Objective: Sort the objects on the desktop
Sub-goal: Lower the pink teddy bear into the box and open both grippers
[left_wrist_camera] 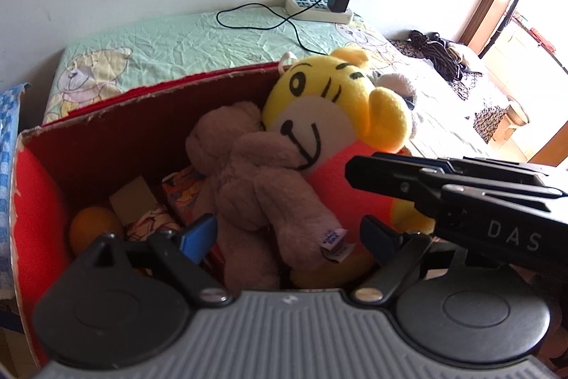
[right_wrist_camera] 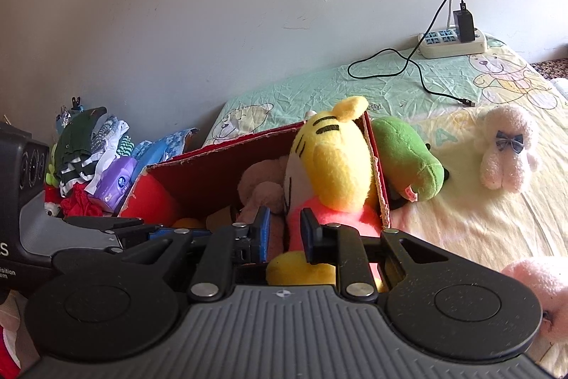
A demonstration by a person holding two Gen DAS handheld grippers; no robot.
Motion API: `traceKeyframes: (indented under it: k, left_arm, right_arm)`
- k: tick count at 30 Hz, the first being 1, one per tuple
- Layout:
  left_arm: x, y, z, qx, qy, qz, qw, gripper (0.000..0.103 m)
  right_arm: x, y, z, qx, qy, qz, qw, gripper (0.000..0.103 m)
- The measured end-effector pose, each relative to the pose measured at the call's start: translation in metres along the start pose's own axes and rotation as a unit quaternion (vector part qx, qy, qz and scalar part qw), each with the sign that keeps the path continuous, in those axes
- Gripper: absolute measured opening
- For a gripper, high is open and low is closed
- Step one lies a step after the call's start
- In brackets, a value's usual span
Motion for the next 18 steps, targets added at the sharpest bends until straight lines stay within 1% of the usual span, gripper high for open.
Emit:
traceKeyframes:
  k: [10, 18]
  left_arm:
    - [0.000, -0.001, 0.007, -0.001, 0.010, -0.005, 0.9999, 0.088]
    - [0.003, -0.002, 0.015, -0.009, 0.038, -0.012, 0.9992, 0.088]
  right_arm:
    - [-0.013, -0.004, 0.005, 0.024, 0.007, 0.013, 1.000, 0.022]
    - [-0.014, -0.003, 0.013, 0.016, 0.035, 0.006, 0.999, 0.022]
Point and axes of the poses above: each gripper's, at about its wrist camera, not at the fingertips, and x roughly the way its jaws point, z to its right, y to its top, the point moved 5 cm from there along x, roughly the way its jaws point, and after that the axes turned 7 degrees about y, right-handed, at the moved point
